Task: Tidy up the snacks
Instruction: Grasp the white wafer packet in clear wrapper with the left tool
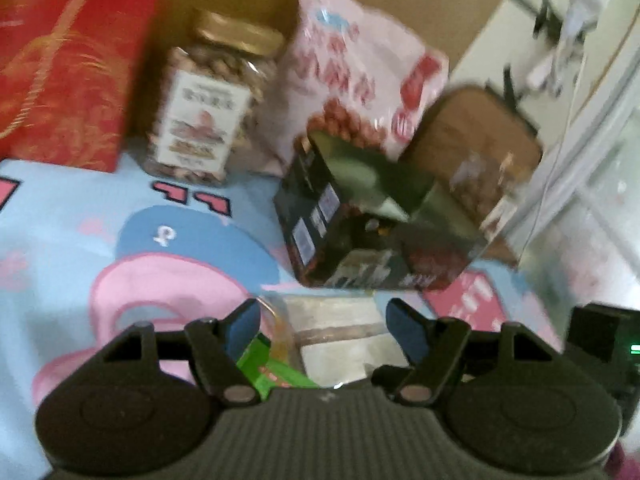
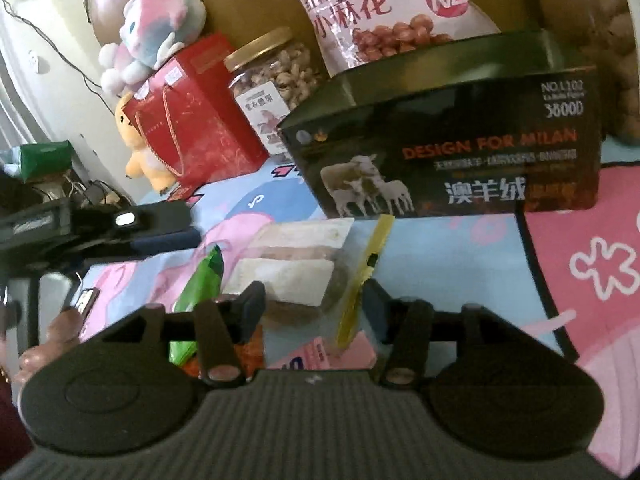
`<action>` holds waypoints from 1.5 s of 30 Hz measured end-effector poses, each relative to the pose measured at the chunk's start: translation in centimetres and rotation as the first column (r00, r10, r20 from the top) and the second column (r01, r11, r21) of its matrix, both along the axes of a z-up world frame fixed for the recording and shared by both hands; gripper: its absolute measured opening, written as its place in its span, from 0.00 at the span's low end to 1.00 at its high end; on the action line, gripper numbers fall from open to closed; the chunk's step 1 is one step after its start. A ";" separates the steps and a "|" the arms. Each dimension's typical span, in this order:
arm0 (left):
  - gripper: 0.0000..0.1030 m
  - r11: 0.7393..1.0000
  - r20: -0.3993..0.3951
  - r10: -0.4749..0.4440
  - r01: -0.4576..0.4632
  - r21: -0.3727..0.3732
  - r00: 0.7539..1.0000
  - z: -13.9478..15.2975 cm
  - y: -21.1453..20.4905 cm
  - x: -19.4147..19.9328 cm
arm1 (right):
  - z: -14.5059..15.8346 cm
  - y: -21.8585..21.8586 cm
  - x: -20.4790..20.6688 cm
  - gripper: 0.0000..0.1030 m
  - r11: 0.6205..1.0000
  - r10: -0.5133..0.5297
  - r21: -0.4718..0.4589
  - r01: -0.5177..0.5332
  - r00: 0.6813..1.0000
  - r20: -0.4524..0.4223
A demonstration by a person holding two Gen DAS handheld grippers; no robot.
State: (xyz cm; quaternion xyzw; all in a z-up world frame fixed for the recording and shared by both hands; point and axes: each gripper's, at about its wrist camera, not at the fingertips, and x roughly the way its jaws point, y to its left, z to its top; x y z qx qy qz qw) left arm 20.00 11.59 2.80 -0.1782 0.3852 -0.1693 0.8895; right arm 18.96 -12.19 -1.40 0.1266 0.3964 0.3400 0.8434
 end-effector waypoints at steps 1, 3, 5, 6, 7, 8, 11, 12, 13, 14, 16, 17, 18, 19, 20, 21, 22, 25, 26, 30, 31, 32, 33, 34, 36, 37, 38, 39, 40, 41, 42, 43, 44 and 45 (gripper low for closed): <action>0.69 1.000 -0.022 -0.005 0.006 0.030 1.000 -0.4 -0.5 0.4 | 0.0 0.1 0.1 0.55 1.000 0.006 -0.010 -0.006 1.000 0.010; 0.69 0.997 -0.072 -0.015 0.021 0.073 0.997 -1.1 -1.4 1.3 | 0.0 0.4 -0.2 0.55 0.999 0.028 -0.046 -0.026 0.999 0.047; 0.65 0.997 -0.099 -0.039 0.046 0.065 0.994 -1.8 -2.2 1.4 | 0.1 1.1 -0.8 0.55 0.993 0.065 -0.108 -0.054 0.993 0.101; 0.65 0.996 -0.082 -0.040 0.046 0.075 0.996 -1.9 -2.8 1.2 | 0.1 1.6 -1.0 0.55 0.987 0.086 -0.144 -0.067 0.988 0.130; 0.65 0.994 -0.068 -0.042 0.049 0.095 0.997 -2.1 -3.2 0.8 | 0.1 1.9 -1.4 0.55 0.982 0.102 -0.176 -0.074 0.983 0.156; 0.66 0.993 -0.056 -0.049 0.055 0.105 0.997 -2.1 -3.6 0.5 | 0.1 2.2 -1.7 0.56 0.976 0.115 -0.205 -0.078 0.977 0.178; 0.66 0.989 -0.034 -0.051 0.055 0.138 0.998 -1.9 -5.0 -0.2 | 0.0 2.6 -2.5 0.47 0.960 0.136 -0.269 -0.072 0.964 0.228; 0.66 0.989 -0.031 -0.054 0.058 0.137 0.998 -1.8 -5.3 -0.4 | 0.1 2.4 -2.8 0.46 0.960 0.135 -0.271 -0.068 0.962 0.235; 0.66 0.989 -0.029 -0.059 0.062 0.131 0.998 -1.7 -5.5 -0.5 | 0.2 2.1 -3.1 0.42 0.963 0.126 -0.264 -0.060 0.962 0.242; 0.66 0.990 -0.023 -0.064 0.066 0.123 0.998 -1.4 -5.8 -0.6 | 0.4 1.8 -3.3 0.40 0.964 0.117 -0.260 -0.049 0.961 0.250; 0.66 0.991 0.003 -0.077 0.076 0.106 0.997 -0.5 -6.3 -1.1 | 0.8 1.2 -4.0 0.40 0.966 0.097 -0.257 -0.024 0.956 0.277; 0.66 0.992 0.018 -0.083 0.081 0.092 0.996 0.1 -6.5 -1.4 | 1.2 0.9 -4.4 0.39 0.967 0.087 -0.254 -0.009 0.951 0.296; 0.66 0.993 0.035 -0.091 0.088 0.072 0.995 0.7 -6.7 -1.8 | 1.7 0.5 -5.0 0.39 0.968 0.076 -0.249 0.007 0.944 0.321; 0.66 0.994 0.052 -0.100 0.098 0.050 0.994 1.4 -6.7 -2.2 | 2.3 0.2 -5.6 0.39 0.969 0.064 -0.244 0.025 0.935 0.348; 0.66 0.994 0.065 -0.111 0.109 0.031 0.992 1.9 -6.9 -2.6 | 2.9 -0.3 -6.2 0.39 0.970 0.053 -0.239 0.042 0.924 0.378; 0.66 0.992 0.073 -0.124 0.124 0.009 0.990 2.5 -7.1 -3.1 | 3.5 -0.8 -7.0 0.39 0.970 0.044 -0.236 0.058 0.913 0.406; 0.66 0.991 0.073 -0.136 0.137 -0.005 0.988 2.8 -7.4 -3.4 | 4.1 -1.4 -7.8 0.39 0.970 0.037 -0.234 0.072 0.902 0.430; 0.66 0.983 0.080 -0.179 0.181 -0.016 0.981 3.6 -8.7 -5.0 | 5.2 -2.9 -9.7 0.39 0.971 0.025 -0.224 0.086 0.894 0.447; 0.66 0.980 0.091 -0.196 0.197 -0.011 0.976 3.8 -9.1 -5.8 | 5.5 -3.6 -10.4 0.38 0.972 0.024 -0.221 0.085 0.894 0.447; 0.65 0.973 0.099 -0.232 0.232 0.011 0.968 3.2 -10.8 -7.9 | 5.6 -5.2 -12.6 0.38 0.968 0.023 -0.231 0.096 0.886 0.464; 0.65 0.971 0.084 -0.237 0.237 0.016 0.968 2.9 -11.3 -8.2 | 5.4 -5.3 -13.1 0.38 0.967 0.021 -0.236 0.098 0.889 0.458; 0.66 0.970 0.065 -0.242 0.242 0.020 0.968 2.5 -11.6 -8.4 | 5.1 -5.5 -13.4 0.38 0.965 0.020 -0.242 0.099 0.896 0.443; 0.67 0.968 0.043 -0.250 0.249 0.021 0.967 2.2 -11.9 -8.5 | 4.9 -5.6 -13.8 0.38 0.965 0.019 -0.247 0.094 0.907 0.421; 0.70 0.966 0.020 -0.258 0.257 0.021 0.966 2.1 -11.9 -8.6 | 4.9 -5.8 -14.0 0.38 0.965 0.019 -0.248 0.087 0.918 0.395; 0.72 0.962 -0.004 -0.274 0.274 0.012 0.962 1.9 -12.1 -8.9 | 4.9 -6.4 -13.8 0.38 0.973 0.020 -0.225 0.058 0.944 0.329; 0.72 0.959 0.009 -0.283 0.283 0.013 0.959 2.0 -12.0 -9.3 | 5.0 -6.9 -13.8 0.38 0.980 0.017 -0.195 0.044 0.954 0.301; 0.72 0.956 0.022 -0.293 0.293 0.016 0.956 2.0 -12.0 -9.7 | 5.1 -7.3 -14.0 0.38 0.984 0.012 -0.172 0.040 0.957 0.290; 0.72 0.955 0.032 -0.297 0.297 0.015 0.954 2.0 -12.0 -9.9 | 5.2 -7.7 -14.2 0.38 0.987 0.006 -0.153 0.041 0.957 0.292; 0.72 0.955 0.040 -0.296 0.295 0.016 0.954 2.0 -12.0 -10.0 | 5.2 -7.9 -14.4 0.37 0.988 0.003 -0.145 0.042 0.955 0.298; 0.72 0.957 0.045 -0.290 0.290 0.019 0.956 1.9 -12.0 -10.0 | 5.1 -7.9 -14.6 0.37 0.988 0.000 -0.144 0.047 0.952 0.306; 0.72 0.959 0.042 -0.285 0.284 0.021 0.958 1.7 -12.1 -9.9 | 4.9 -7.8 -14.7 0.37 0.988 -0.005 -0.147 0.053 0.951 0.310; 0.72 0.960 0.034 -0.280 0.279 0.023 0.959 1.5 -12.2 -9.8 | 4.7 -7.6 -14.6 0.37 0.986 -0.009 -0.154 0.059 0.950 0.311; 0.72 0.962 0.024 -0.273 0.273 0.027 0.962 1.1 -12.3 -9.6 | 4.3 -7.2 -14.6 0.37 0.984 -0.009 -0.168 0.065 0.949 0.316; 0.72 0.963 0.015 -0.269 0.268 0.033 0.963 0.7 -12.4 -9.4 | 4.1 -7.0 -14.7 0.37 0.980 -0.003 -0.185 0.067 0.945 0.327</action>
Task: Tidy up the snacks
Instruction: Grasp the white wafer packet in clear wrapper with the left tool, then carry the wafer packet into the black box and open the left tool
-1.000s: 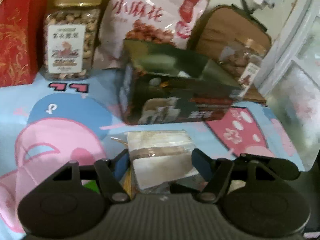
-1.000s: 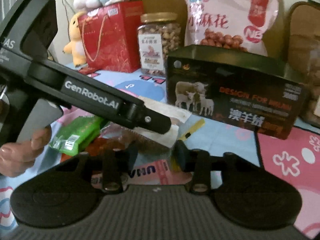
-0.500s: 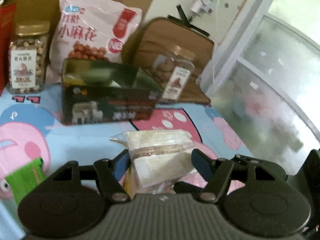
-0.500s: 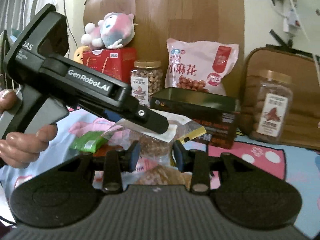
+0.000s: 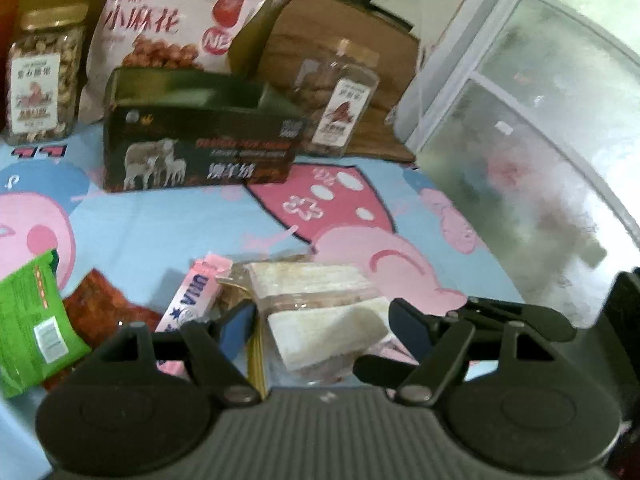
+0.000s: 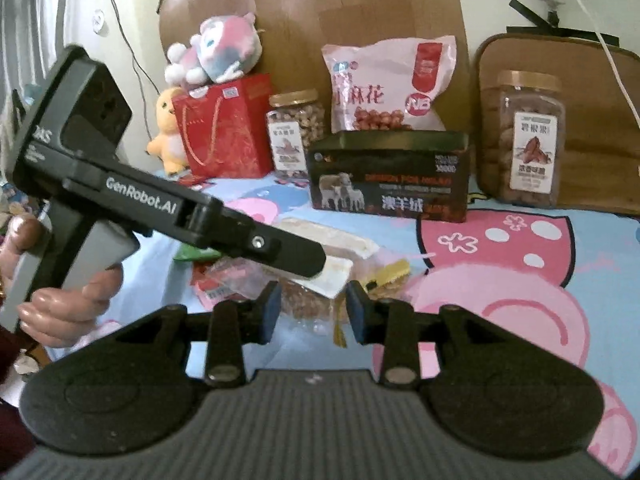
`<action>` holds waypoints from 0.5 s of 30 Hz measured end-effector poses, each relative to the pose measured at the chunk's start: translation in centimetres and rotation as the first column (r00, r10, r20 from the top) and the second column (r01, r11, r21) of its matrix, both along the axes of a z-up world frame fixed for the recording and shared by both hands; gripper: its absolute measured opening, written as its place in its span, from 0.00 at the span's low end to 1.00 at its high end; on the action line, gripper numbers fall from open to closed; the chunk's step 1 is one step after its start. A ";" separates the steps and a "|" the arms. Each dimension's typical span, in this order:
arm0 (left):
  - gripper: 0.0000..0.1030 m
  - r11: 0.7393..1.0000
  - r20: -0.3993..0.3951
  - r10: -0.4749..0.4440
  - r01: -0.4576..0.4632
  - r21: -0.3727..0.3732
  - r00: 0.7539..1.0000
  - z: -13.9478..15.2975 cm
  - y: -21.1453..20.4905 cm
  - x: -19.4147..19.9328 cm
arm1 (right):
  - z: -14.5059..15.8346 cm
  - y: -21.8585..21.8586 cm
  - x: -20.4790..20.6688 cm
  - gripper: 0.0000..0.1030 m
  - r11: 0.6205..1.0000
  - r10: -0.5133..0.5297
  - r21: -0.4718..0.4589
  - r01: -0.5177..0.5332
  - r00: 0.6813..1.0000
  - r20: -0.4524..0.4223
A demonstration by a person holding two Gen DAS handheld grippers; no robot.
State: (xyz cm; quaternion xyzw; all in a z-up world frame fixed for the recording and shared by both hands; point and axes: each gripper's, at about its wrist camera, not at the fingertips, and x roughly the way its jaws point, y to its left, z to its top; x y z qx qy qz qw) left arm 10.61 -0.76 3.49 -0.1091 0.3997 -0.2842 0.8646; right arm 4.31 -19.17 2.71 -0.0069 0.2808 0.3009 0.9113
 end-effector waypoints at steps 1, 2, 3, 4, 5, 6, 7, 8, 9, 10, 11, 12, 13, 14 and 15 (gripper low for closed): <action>0.72 1.000 -0.009 0.005 -0.005 0.005 1.000 -0.4 0.0 0.2 | -0.4 0.4 0.0 0.38 1.000 0.001 -0.025 -0.001 1.000 0.015; 0.72 1.000 -0.025 0.013 -0.013 0.010 1.000 -1.0 0.0 0.5 | -0.8 0.8 0.0 0.40 0.998 0.001 -0.056 0.000 1.000 0.025; 0.72 1.000 -0.040 0.018 -0.017 0.013 0.999 -1.4 0.0 0.7 | -1.2 1.1 0.0 0.40 0.996 0.001 -0.088 0.001 1.000 0.030; 0.72 1.000 -0.051 0.022 -0.021 0.017 0.998 -1.8 0.0 0.8 | -1.7 1.4 -0.1 0.40 0.993 0.003 -0.117 0.001 0.999 0.032; 0.72 1.000 -0.059 0.021 -0.020 0.020 0.998 -2.1 0.0 0.9 | -2.2 1.7 0.0 0.42 0.989 0.004 -0.147 0.001 0.999 0.032; 0.71 1.000 -0.060 0.020 -0.018 0.020 0.998 -2.2 0.0 0.9 | -2.6 1.9 -0.1 0.45 0.985 0.007 -0.175 -0.001 0.999 0.037; 0.71 1.000 -0.058 0.018 -0.016 0.021 0.998 -2.4 0.0 0.8 | -2.9 2.0 -0.2 0.53 0.981 0.012 -0.196 -0.003 0.999 0.046; 0.71 1.000 -0.054 0.016 -0.015 0.022 0.998 -2.4 0.0 0.8 | -3.2 2.1 -0.3 0.60 0.978 0.017 -0.210 -0.006 0.998 0.055; 0.71 1.000 -0.052 0.014 -0.013 0.020 0.999 -2.4 0.1 0.7 | -3.5 2.1 -0.4 0.63 0.975 0.023 -0.223 -0.008 0.998 0.061; 0.71 1.000 -0.050 0.013 -0.012 0.017 0.999 -2.5 0.1 0.7 | -3.8 2.2 -0.4 0.63 0.973 0.027 -0.231 -0.012 0.998 0.059; 0.71 1.000 -0.049 0.012 -0.011 0.013 0.999 -2.5 0.1 0.7 | -4.1 2.2 -0.2 0.62 0.973 0.031 -0.232 -0.020 0.998 0.045; 0.70 1.000 -0.049 0.014 -0.013 0.012 0.999 -2.5 0.1 0.6 | -4.2 2.1 -0.2 0.60 0.978 0.030 -0.209 -0.021 0.999 0.040; 0.68 1.000 -0.051 0.017 -0.017 0.012 0.999 -2.4 0.1 0.5 | -4.2 2.0 -0.2 0.47 0.981 0.042 -0.190 -0.037 0.999 0.025; 0.68 1.000 -0.054 0.015 -0.015 0.005 0.998 -2.1 0.1 0.5 | -4.0 2.0 -0.4 0.43 0.982 0.046 -0.185 -0.040 0.999 0.029; 0.68 1.000 -0.045 0.016 -0.016 0.001 0.999 -1.4 0.1 0.4 | -3.7 2.1 -0.6 0.42 0.982 0.049 -0.182 -0.040 0.998 0.043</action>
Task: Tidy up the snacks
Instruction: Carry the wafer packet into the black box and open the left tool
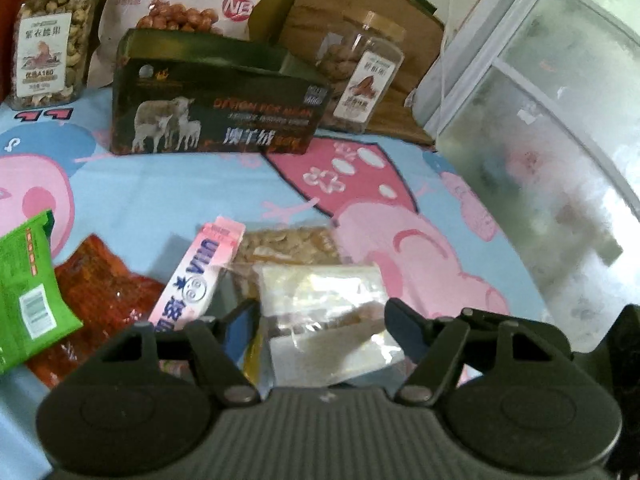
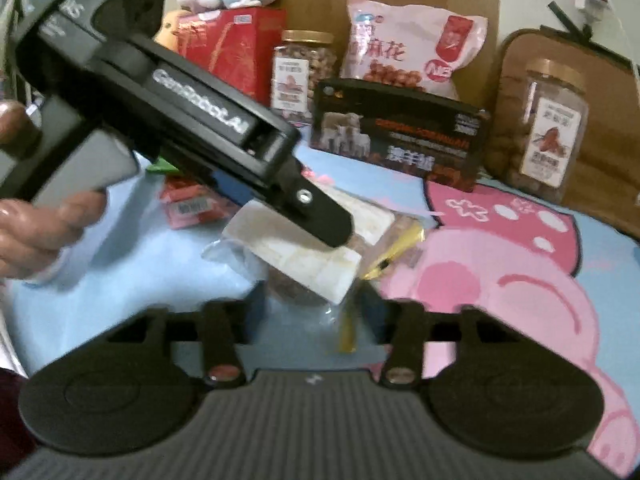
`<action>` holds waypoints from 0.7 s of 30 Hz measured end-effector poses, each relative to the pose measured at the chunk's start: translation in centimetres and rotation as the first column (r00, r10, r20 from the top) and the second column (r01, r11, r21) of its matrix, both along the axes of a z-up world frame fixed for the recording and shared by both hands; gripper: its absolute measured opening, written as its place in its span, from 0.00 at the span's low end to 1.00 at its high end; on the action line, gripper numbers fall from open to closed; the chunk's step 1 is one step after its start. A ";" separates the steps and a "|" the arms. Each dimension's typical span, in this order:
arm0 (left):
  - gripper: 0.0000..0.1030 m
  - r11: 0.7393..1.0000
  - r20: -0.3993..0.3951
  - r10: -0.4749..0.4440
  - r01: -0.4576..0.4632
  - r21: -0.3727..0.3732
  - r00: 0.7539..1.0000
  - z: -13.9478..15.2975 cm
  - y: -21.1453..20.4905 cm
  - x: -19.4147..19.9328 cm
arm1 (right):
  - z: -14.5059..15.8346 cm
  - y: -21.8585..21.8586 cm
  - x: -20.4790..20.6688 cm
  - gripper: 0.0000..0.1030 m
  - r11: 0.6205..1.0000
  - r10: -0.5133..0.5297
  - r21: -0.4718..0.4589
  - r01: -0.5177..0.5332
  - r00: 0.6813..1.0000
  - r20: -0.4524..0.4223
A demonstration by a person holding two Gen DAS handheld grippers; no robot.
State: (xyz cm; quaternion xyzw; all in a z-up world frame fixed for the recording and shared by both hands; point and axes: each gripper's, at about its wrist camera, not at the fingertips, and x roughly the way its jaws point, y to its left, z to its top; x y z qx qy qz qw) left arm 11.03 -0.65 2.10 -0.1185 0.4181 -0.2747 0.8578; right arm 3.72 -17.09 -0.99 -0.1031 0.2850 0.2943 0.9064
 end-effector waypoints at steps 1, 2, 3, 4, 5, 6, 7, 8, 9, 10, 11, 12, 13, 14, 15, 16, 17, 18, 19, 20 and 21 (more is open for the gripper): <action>0.68 1.000 0.018 -0.003 0.003 -0.002 1.000 0.8 0.0 0.0 | 0.4 0.0 -0.1 0.41 1.000 0.003 0.012 -0.003 1.000 0.008; 0.68 1.000 0.045 -0.008 0.008 -0.006 0.999 1.7 0.1 0.0 | 0.9 -0.3 -0.1 0.41 1.000 0.002 0.031 -0.003 1.000 0.016; 0.68 1.000 0.080 -0.013 0.014 -0.010 0.997 3.0 0.2 0.2 | 1.6 -0.6 0.0 0.41 0.999 0.000 0.051 -0.002 1.000 0.031; 0.68 1.000 0.112 -0.016 0.017 -0.011 0.994 4.0 0.3 0.4 | 2.4 -0.9 0.3 0.41 0.998 -0.003 0.070 -0.001 0.999 0.048; 0.68 1.000 0.148 -0.017 0.019 -0.008 0.989 5.1 0.4 0.7 | 3.1 -1.2 0.8 0.41 0.996 -0.005 0.088 0.000 0.998 0.061; 0.68 1.000 0.180 -0.014 0.015 -0.003 0.984 6.2 0.4 1.3 | 3.8 -1.5 1.5 0.41 0.994 -0.009 0.110 0.001 0.997 0.072; 0.68 1.000 0.205 -0.006 0.005 0.003 0.979 7.1 0.3 1.9 | 4.5 -2.0 2.4 0.41 0.992 -0.014 0.129 0.003 0.997 0.082; 0.69 1.000 0.233 0.005 -0.007 0.008 0.972 7.9 0.2 2.7 | 5.1 -2.3 3.5 0.41 0.990 -0.016 0.141 0.003 0.995 0.094; 0.70 1.000 0.264 0.019 -0.021 0.006 0.964 8.6 0.3 3.7 | 5.7 -2.7 4.7 0.41 0.989 -0.015 0.148 -0.002 0.993 0.117; 0.70 0.999 0.284 0.034 -0.037 0.003 0.958 9.1 0.2 4.7 | 6.1 -2.9 5.9 0.41 0.989 -0.016 0.147 -0.006 0.989 0.147; 0.70 0.998 0.294 0.053 -0.056 0.003 0.954 9.5 0.2 6.1 | 6.4 -3.3 7.5 0.41 0.990 -0.019 0.143 -0.007 0.984 0.175; 0.70 0.997 0.296 0.069 -0.074 0.004 0.953 9.6 0.2 7.5 | 6.5 -2.9 8.8 0.41 0.990 -0.022 0.142 -0.004 0.983 0.183; 0.70 0.996 0.295 0.083 -0.089 0.005 0.952 9.6 0.2 8.9 | 6.6 -2.4 10.3 0.41 0.990 -0.025 0.140 0.000 0.983 0.182; 0.70 0.995 0.291 0.099 -0.104 0.004 0.952 9.4 0.2 10.4 | 6.6 -1.9 11.6 0.41 0.991 -0.029 0.137 0.004 0.984 0.177; 0.70 0.993 0.279 0.117 -0.122 0.000 0.953 9.2 0.2 12.0 | 6.4 -1.4 13.0 0.41 0.991 -0.033 0.131 0.011 0.985 0.172; 0.70 0.991 0.268 0.130 -0.134 -0.005 0.955 8.8 0.4 13.2 | 6.2 -0.8 14.2 0.41 0.993 -0.039 0.121 0.019 0.985 0.169; 0.70 0.990 0.255 0.141 -0.143 -0.009 0.957 8.3 0.3 14.4 | 5.8 -0.4 15.4 0.41 0.994 -0.048 0.105 0.031 0.985 0.166; 0.70 0.989 0.245 0.147 -0.150 -0.007 0.958 7.8 0.2 15.3 | 5.4 -0.2 16.5 0.41 0.995 -0.066 0.087 0.052 0.984 0.167; 0.70 0.987 0.236 0.154 -0.159 0.002 0.959 7.3 -0.1 16.2 | 5.0 0.0 17.4 0.42 0.995 -0.086 0.069 0.076 0.983 0.165; 0.70 0.986 0.228 0.156 -0.163 0.014 0.961 6.8 -0.5 17.0 | 4.6 -0.1 18.2 0.45 0.994 -0.101 0.061 0.093 0.982 0.162; 0.70 0.987 0.216 0.154 -0.162 0.021 0.964 6.3 -0.8 17.7 | 4.2 -0.4 18.7 0.46 0.992 -0.118 0.062 0.109 0.979 0.165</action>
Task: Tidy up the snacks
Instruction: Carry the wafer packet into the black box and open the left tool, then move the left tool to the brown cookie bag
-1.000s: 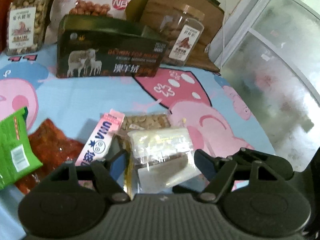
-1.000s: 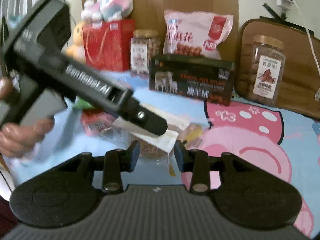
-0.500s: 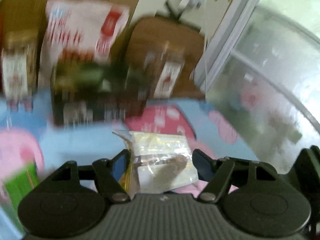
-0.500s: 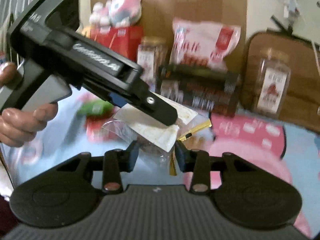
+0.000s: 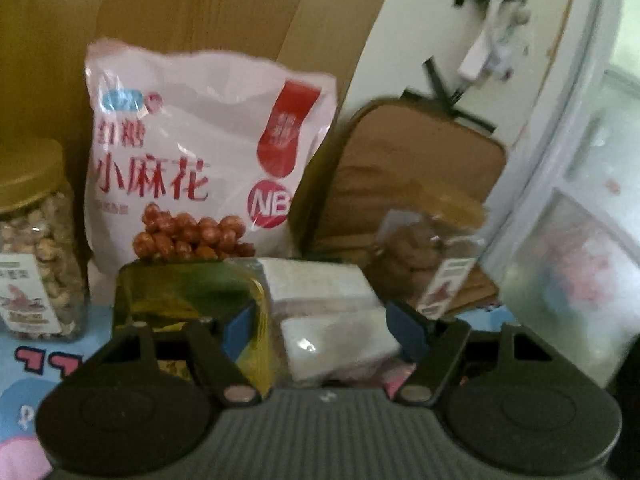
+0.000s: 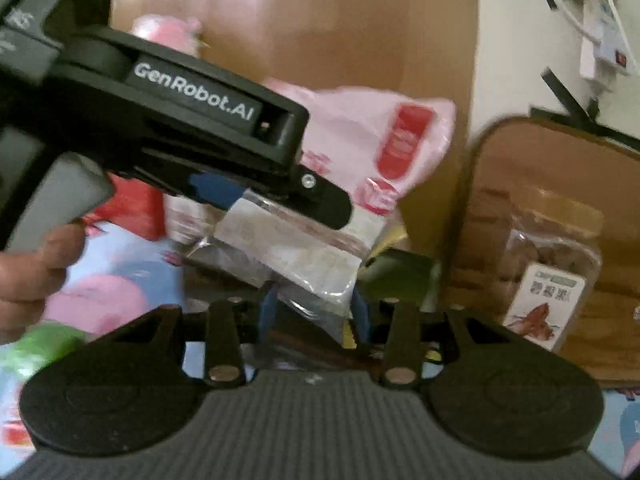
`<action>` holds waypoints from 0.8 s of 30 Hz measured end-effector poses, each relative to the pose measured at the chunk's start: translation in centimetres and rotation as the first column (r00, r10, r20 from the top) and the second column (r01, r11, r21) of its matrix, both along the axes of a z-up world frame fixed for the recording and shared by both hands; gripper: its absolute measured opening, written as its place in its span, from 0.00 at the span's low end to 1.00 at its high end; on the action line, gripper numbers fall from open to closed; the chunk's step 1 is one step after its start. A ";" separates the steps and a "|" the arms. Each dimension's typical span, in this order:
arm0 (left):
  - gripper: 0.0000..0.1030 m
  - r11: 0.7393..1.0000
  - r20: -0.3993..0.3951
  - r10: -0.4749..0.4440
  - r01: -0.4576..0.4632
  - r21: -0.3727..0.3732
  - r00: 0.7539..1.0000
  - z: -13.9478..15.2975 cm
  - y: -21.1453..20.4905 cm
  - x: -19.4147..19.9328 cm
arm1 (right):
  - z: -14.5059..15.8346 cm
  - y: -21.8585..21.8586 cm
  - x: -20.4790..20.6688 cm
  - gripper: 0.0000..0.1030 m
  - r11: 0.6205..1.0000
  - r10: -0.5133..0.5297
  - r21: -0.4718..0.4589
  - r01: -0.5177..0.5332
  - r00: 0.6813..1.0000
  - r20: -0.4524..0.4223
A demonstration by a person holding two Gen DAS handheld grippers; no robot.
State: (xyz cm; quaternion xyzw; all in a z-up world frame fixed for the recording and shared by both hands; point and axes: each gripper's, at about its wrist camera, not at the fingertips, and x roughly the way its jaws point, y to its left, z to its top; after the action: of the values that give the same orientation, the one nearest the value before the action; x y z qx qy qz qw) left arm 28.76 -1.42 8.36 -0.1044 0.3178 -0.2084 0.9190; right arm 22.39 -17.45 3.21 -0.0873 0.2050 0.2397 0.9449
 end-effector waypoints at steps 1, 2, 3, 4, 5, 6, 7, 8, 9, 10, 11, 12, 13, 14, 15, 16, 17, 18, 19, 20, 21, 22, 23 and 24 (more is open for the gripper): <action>0.70 1.000 -0.017 -0.004 0.004 -0.006 1.000 -0.5 -0.1 0.6 | -0.2 -0.4 0.2 0.57 1.000 -0.027 0.011 0.027 0.999 0.017; 0.71 1.000 -0.033 -0.003 0.003 -0.016 0.999 -1.0 -0.2 1.0 | -0.2 -0.7 0.3 0.62 0.998 -0.061 0.008 0.061 0.998 0.034; 0.71 1.000 -0.050 0.000 -0.001 -0.028 0.999 -1.4 -0.2 1.3 | -0.3 -0.9 0.2 0.62 0.997 -0.083 0.006 0.083 0.995 0.046; 0.71 0.999 -0.061 0.000 -0.002 -0.036 0.998 -1.7 -0.2 1.4 | -0.4 -1.3 0.1 0.62 0.995 -0.097 0.014 0.097 0.994 0.045; 0.71 0.999 -0.069 -0.003 0.000 -0.042 0.998 -2.0 -0.2 1.3 | -0.4 -1.9 -0.2 0.62 0.994 -0.104 0.034 0.103 0.994 0.036; 0.71 0.999 -0.074 -0.007 0.004 -0.044 0.997 -2.1 -0.1 1.0 | -0.4 -2.4 -0.5 0.62 0.993 -0.107 0.056 0.105 0.994 0.020; 0.71 0.999 -0.077 -0.010 0.007 -0.043 0.997 -2.1 -0.1 0.8 | -0.5 -2.9 -0.9 0.62 0.991 -0.112 0.072 0.112 0.994 0.007; 0.71 0.999 -0.075 -0.015 0.012 -0.048 0.997 -1.9 0.1 0.2 | -0.6 -3.2 -1.6 0.62 0.990 -0.117 0.084 0.116 0.993 0.000; 0.71 0.998 -0.070 -0.022 0.018 -0.058 0.997 -1.7 0.2 -0.3 | -0.7 -3.5 -2.1 0.62 0.988 -0.122 0.094 0.121 0.993 -0.005; 0.71 0.997 -0.060 -0.030 0.025 -0.072 0.998 -1.4 0.5 -1.2 | -0.8 -3.8 -2.7 0.62 0.986 -0.126 0.107 0.126 0.992 -0.013; 0.71 0.996 -0.050 -0.037 0.033 -0.086 0.998 -1.0 0.8 -2.2 | -1.0 -4.1 -3.4 0.62 0.984 -0.128 0.125 0.130 0.991 -0.026; 0.71 0.994 -0.040 -0.049 0.044 -0.103 0.998 -0.6 1.2 -3.2 | -1.3 -4.6 -4.3 0.62 0.980 -0.129 0.148 0.134 0.991 -0.048; 0.71 0.991 -0.031 -0.063 0.059 -0.120 0.998 -0.3 1.4 -4.3 | -1.5 -4.9 -4.9 0.62 0.975 -0.126 0.173 0.138 0.989 -0.077; 0.72 0.988 -0.026 -0.082 0.078 -0.136 0.996 -0.1 1.7 -5.5 | -2.0 -5.3 -5.2 0.62 0.970 -0.119 0.197 0.140 0.986 -0.114; 0.73 0.984 -0.026 -0.100 0.095 -0.148 0.995 -0.1 1.9 -6.6 | -2.5 -5.6 -5.9 0.62 0.966 -0.106 0.217 0.139 0.982 -0.156; 0.74 0.980 -0.029 -0.120 0.114 -0.161 0.992 -0.3 2.1 -7.9 | -3.0 -5.8 -6.2 0.62 0.964 -0.085 0.232 0.131 0.977 -0.198; 0.74 0.976 -0.036 -0.138 0.130 -0.172 0.990 -0.6 2.2 -9.3 | -3.5 -6.1 -6.7 0.62 0.961 -0.060 0.247 0.121 0.969 -0.241; 0.74 0.972 -0.048 -0.159 0.148 -0.183 0.986 -1.1 2.3 -10.7 | -3.9 -6.2 -7.1 0.62 0.958 -0.034 0.263 0.112 0.959 -0.282; 0.74 0.967 -0.057 -0.179 0.165 -0.195 0.982 -1.6 2.6 -12.0 | -4.3 -6.3 -7.6 0.62 0.956 -0.011 0.275 0.101 0.950 -0.312; 0.74 0.960 -0.067 -0.206 0.188 -0.207 0.976 -2.2 2.7 -13.4 | -4.7 -6.2 -8.2 0.62 0.956 0.010 0.280 0.090 0.942 -0.336; 0.74 0.956 -0.076 -0.225 0.205 -0.212 0.971 -2.8 2.8 -14.7 | -5.0 -5.9 -8.7 0.62 0.959 0.022 0.271 0.079 0.936 -0.352; 0.74 0.953 -0.087 -0.238 0.215 -0.213 0.967 -3.4 2.8 -15.7 | -5.2 -5.6 -9.3 0.63 0.965 0.026 0.254 0.068 0.937 -0.348; 0.74 0.951 -0.099 -0.249 0.224 -0.214 0.963 -4.1 2.9 -16.8 | -5.1 -5.2 -10.0 0.64 0.970 0.022 0.235 0.059 0.944 -0.330; 0.74 0.951 -0.116 -0.253 0.224 -0.213 0.961 -4.9 3.0 -17.8 | -5.1 -4.7 -10.3 0.64 0.975 0.027 0.218 0.048 0.944 -0.328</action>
State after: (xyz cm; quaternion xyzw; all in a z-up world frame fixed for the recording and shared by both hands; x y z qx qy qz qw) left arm 10.97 1.63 3.48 -0.1703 0.3702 -0.3407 0.8473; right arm 12.11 -22.20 -1.89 0.0615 0.3318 0.2673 0.9026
